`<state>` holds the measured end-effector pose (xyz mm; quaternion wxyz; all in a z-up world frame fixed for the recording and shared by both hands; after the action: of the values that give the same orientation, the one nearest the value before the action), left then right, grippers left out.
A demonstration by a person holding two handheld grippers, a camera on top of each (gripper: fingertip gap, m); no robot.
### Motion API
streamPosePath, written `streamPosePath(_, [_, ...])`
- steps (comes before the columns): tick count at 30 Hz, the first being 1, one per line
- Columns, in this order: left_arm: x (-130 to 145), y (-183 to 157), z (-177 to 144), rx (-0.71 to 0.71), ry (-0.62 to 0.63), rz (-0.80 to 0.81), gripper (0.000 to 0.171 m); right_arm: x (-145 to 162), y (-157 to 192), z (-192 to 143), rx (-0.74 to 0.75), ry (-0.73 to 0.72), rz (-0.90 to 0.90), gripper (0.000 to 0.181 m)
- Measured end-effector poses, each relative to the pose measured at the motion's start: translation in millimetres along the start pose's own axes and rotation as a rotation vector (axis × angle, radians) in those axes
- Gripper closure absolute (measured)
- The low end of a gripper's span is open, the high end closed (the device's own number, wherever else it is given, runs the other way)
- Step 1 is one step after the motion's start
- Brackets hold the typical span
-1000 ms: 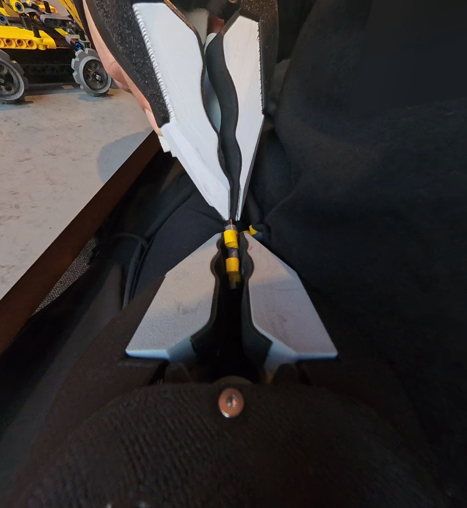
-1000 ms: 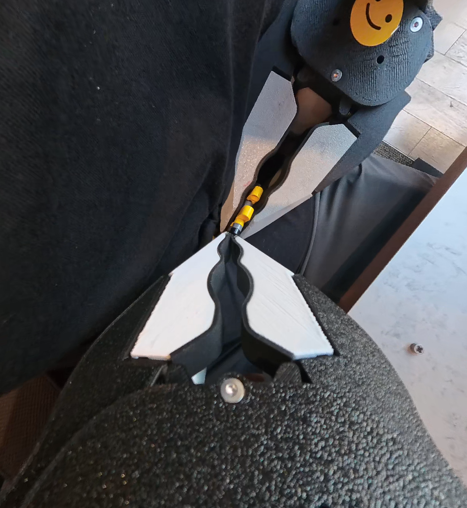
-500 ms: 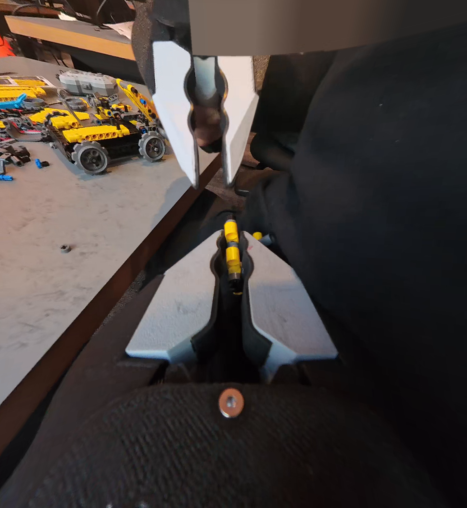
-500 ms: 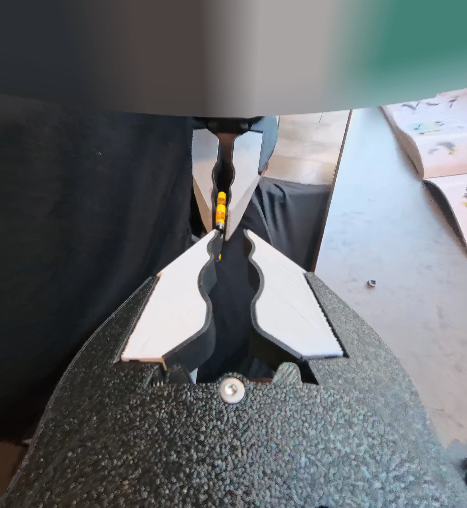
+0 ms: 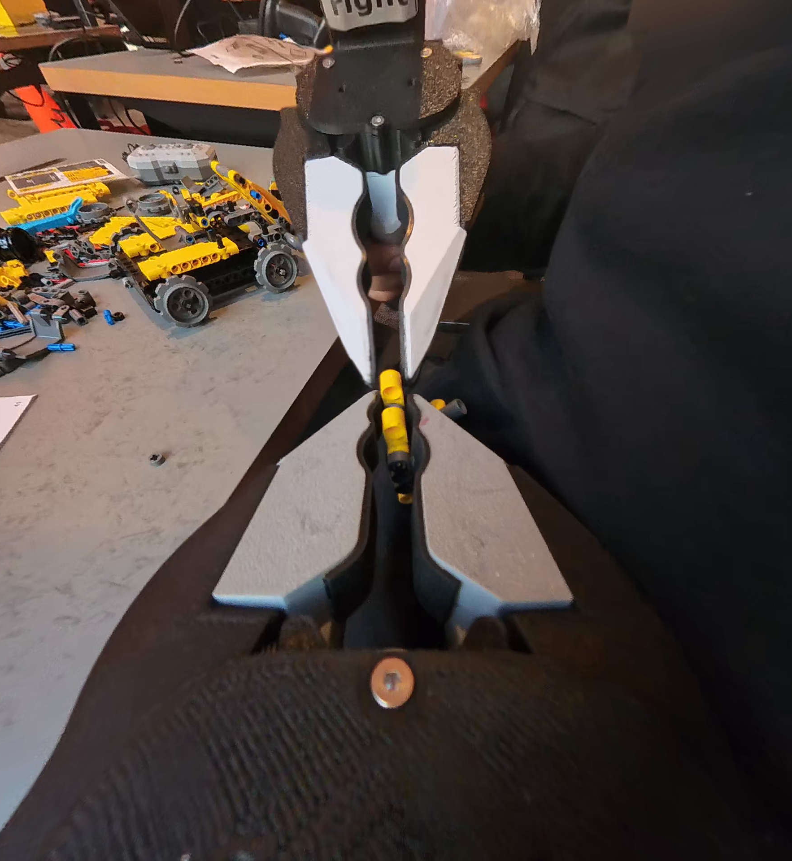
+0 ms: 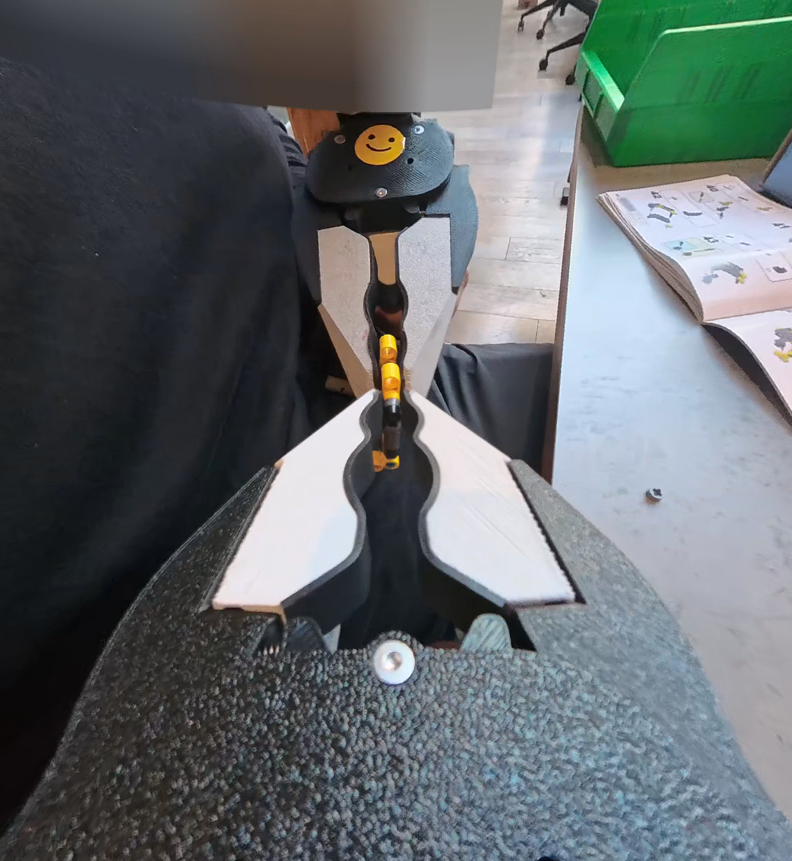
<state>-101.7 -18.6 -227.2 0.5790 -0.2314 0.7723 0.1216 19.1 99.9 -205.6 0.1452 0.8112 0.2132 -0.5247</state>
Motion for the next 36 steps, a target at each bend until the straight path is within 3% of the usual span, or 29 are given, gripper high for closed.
streamPosePath(13, [3,2,-5,-0.017,-0.049,-0.054,0.165,9,-6,3,-0.025,-0.071,0.061,0.175])
streamPosePath(18, [17,18,-18,0.154,-0.256,-0.167,0.165,9,-11,-12,0.010,-0.118,0.064,0.170])
streamPosePath(21, [16,31,-28,0.245,-0.395,-0.233,0.165,7,-14,-16,0.029,-0.124,0.068,0.176])
streamPosePath(24, [16,30,-30,0.278,-0.452,-0.218,0.165,1,-15,-15,0.064,-0.142,0.098,0.181])
streamPosePath(27, [16,22,-26,0.274,-0.464,-0.130,0.165,-6,-10,-15,0.083,-0.171,0.116,0.181])
streamPosePath(36, [16,21,-23,0.275,-0.457,-0.142,0.165,-9,1,-12,0.102,-0.134,0.095,0.179])
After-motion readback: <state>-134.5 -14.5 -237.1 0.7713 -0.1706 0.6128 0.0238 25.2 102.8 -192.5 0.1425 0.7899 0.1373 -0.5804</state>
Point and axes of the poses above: each gripper's, where its closed fingertips meet, z out along the fingers, x out of its underside, y = z × x across the jaws, the point moved 10 cm from there along -z, back along the fingers, and after that the axes turned 13 degrees about x, right-handed, at the moved point
